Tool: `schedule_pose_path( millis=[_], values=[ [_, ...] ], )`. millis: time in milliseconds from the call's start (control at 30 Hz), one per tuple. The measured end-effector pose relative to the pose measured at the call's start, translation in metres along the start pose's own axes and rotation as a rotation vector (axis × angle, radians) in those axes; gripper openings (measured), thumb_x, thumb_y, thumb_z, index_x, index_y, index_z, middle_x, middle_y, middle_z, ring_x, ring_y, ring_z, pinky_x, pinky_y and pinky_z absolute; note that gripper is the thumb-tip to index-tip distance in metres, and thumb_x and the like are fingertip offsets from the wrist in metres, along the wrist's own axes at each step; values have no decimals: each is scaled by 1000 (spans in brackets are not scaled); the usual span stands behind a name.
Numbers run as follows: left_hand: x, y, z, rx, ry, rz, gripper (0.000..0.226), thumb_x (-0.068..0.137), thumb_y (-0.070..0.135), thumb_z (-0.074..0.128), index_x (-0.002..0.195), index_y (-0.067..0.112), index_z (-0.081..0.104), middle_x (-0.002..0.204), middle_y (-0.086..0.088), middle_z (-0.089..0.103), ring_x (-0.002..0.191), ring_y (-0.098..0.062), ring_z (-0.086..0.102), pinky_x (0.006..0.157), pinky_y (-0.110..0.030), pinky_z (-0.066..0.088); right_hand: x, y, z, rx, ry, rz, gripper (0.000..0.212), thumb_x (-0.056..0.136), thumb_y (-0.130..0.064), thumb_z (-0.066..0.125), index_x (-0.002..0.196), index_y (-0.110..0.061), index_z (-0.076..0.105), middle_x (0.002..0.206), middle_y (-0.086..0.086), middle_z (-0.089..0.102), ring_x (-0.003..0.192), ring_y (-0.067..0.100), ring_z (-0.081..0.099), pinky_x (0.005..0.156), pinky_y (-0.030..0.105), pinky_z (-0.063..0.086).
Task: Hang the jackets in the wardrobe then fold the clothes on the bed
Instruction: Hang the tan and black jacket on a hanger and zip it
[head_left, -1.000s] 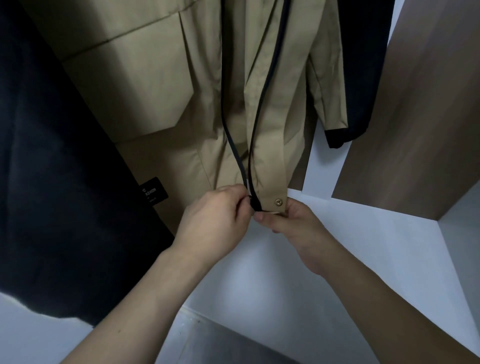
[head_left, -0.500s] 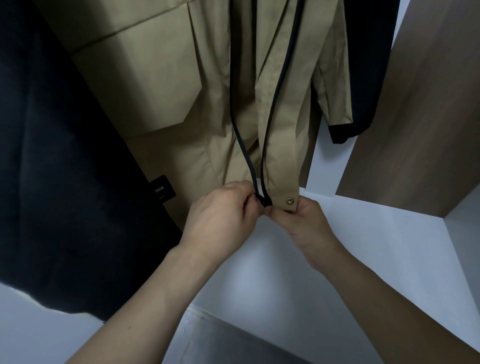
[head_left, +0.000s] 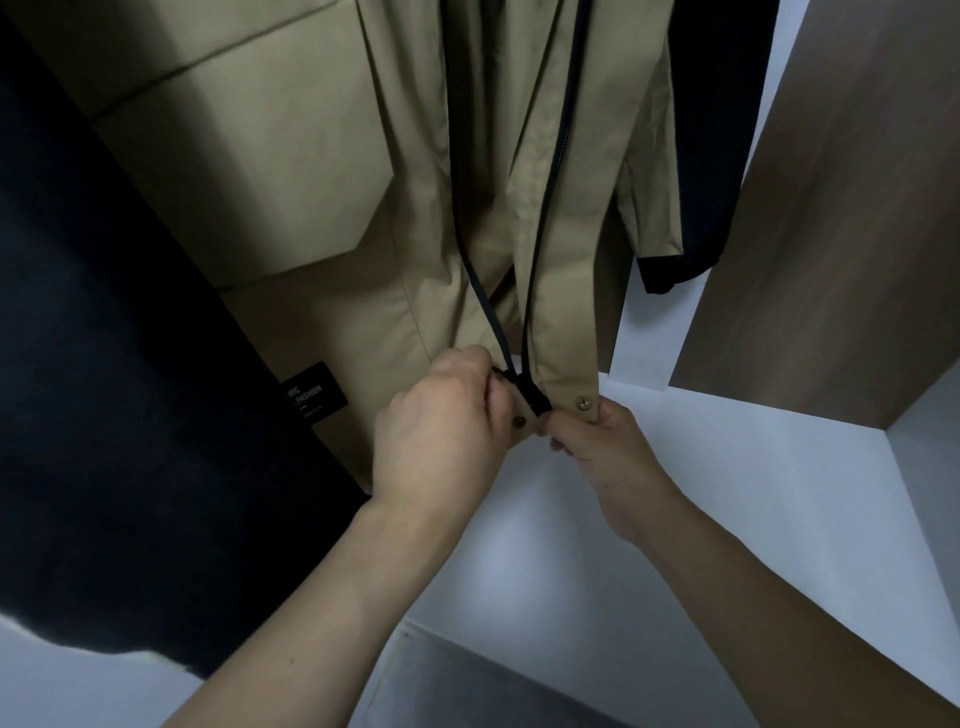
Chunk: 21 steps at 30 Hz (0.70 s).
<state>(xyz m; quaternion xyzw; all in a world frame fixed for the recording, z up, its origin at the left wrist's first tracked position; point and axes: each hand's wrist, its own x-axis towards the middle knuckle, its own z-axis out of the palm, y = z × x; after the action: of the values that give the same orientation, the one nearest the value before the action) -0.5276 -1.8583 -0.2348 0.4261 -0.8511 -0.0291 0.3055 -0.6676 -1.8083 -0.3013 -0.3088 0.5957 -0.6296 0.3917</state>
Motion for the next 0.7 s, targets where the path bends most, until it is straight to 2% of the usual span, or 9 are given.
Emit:
schedule_pose_path(
  millis=[100, 167, 300, 467, 567, 700],
  values=[
    [4, -2, 2, 49, -29, 66, 16, 93, 28, 41, 79, 21, 43, 77, 6, 44, 60, -23, 43, 50, -30, 25, 2, -2, -3, 108, -81, 56, 8, 83, -12, 69, 81, -19, 68, 66, -9, 62, 62, 5, 53, 67, 21, 43],
    [6, -3, 1, 41, -45, 98, 16, 93, 30, 41, 82, 21, 48, 79, 5, 49, 65, -26, 52, 52, -31, 30, 2, -4, -4, 171, -110, 59, 6, 84, -19, 70, 90, -18, 69, 71, -10, 64, 67, 7, 53, 71, 25, 42],
    [9, 7, -3, 19, -58, 72, 16, 86, 30, 41, 71, 23, 40, 71, 7, 44, 60, -25, 42, 48, -31, 23, 2, -1, -6, 192, -49, 72, 7, 85, -17, 68, 92, -17, 67, 69, -12, 64, 69, 7, 52, 74, 25, 39],
    [30, 11, -26, 38, 155, -15, 20, 85, 27, 51, 70, 19, 40, 69, 1, 43, 59, -26, 36, 52, -32, 20, -3, -4, -1, 179, -25, 132, 4, 87, -15, 67, 89, -16, 64, 72, -8, 62, 69, 9, 51, 74, 25, 39],
    [29, 21, -27, 35, 117, 60, 18, 87, 29, 49, 74, 19, 42, 72, -1, 49, 64, -32, 46, 52, -33, 24, -2, -4, -5, 193, -8, 170, 4, 88, -15, 67, 89, -17, 63, 73, -6, 60, 68, 10, 49, 70, 24, 39],
    [29, 27, -30, 63, 80, 130, 15, 89, 28, 47, 76, 19, 46, 72, 7, 40, 61, -24, 36, 48, -32, 18, -4, -7, -14, 193, -10, 190, 7, 87, -20, 70, 91, -19, 64, 72, -9, 61, 67, 8, 51, 68, 23, 41]
  ],
)
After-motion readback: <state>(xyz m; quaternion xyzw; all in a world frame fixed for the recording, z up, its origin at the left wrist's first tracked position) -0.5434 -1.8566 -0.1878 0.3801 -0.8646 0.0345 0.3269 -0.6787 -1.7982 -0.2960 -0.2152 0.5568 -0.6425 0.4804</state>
